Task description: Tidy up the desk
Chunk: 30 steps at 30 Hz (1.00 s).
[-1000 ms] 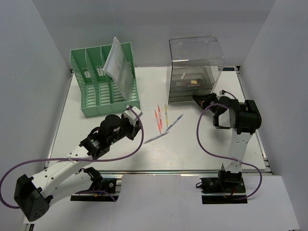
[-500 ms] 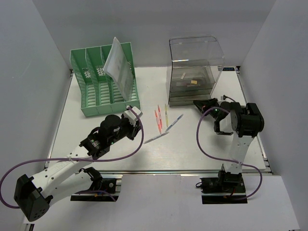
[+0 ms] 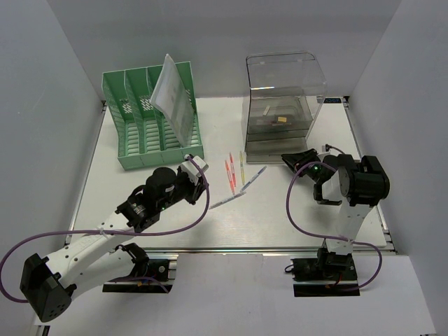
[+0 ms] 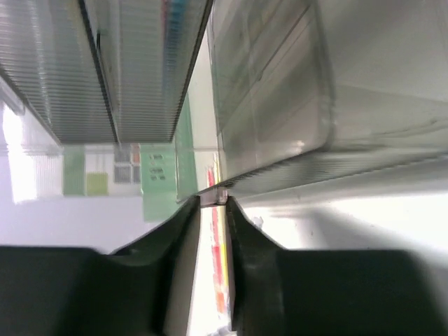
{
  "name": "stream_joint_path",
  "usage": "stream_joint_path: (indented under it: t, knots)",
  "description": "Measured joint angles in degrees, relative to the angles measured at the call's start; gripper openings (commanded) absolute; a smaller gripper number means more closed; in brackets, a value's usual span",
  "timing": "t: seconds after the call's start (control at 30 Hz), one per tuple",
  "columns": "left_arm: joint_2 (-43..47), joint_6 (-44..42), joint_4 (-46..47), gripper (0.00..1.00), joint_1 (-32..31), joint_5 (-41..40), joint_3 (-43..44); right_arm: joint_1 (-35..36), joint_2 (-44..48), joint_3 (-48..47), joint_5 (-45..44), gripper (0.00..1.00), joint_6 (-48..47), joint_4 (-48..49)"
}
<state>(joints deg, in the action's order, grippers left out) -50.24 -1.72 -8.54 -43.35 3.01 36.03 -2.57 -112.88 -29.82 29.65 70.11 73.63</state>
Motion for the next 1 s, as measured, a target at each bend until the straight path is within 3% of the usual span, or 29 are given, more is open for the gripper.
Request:
stream_joint_path:
  t: [0.07, 0.23, 0.4, 0.53, 0.67, 0.8, 0.9, 1.0]
  knots:
    - [0.0, 0.0, 0.0, 0.32, 0.0, 0.1, 0.0, 0.0, 0.2, 0.2, 0.7, 0.41, -0.9, 0.0]
    - [0.0, 0.0, 0.2, 0.34, 0.0, 0.5, -0.1, 0.0, 0.6, 0.5, 2.3, 0.48, -2.4, -0.1]
    - [0.0, 0.0, 0.4, 0.38, 0.0, 1.0, -0.1, -0.7, 4.9, 2.6, 4.1, 0.49, -5.2, -2.5]
    - [0.0, 0.0, 0.8, 0.51, 0.0, 1.4, -0.1, -1.9, 10.7, 4.1, 6.6, 0.49, -8.7, -7.2]
    - [0.0, 0.0, 1.3, 0.57, 0.0, 1.9, -0.3, -2.9, 16.9, 4.5, 10.8, 0.47, -14.2, -15.0]
    - [-0.3, 0.1, 1.3, 0.63, 0.0, 3.0, -0.5, -3.4, 20.9, 2.1, 20.2, 0.46, -23.0, -26.0]
    - [-1.0, 0.0, 1.2, 0.7, 0.0, 4.4, -0.5, -3.1, 22.5, -5.9, 29.7, 0.46, -37.1, -41.8]
    - [-1.3, 0.0, 1.0, 0.72, 0.0, 5.6, -0.5, -1.7, 25.1, -17.5, 33.7, 0.52, -59.0, -63.4]
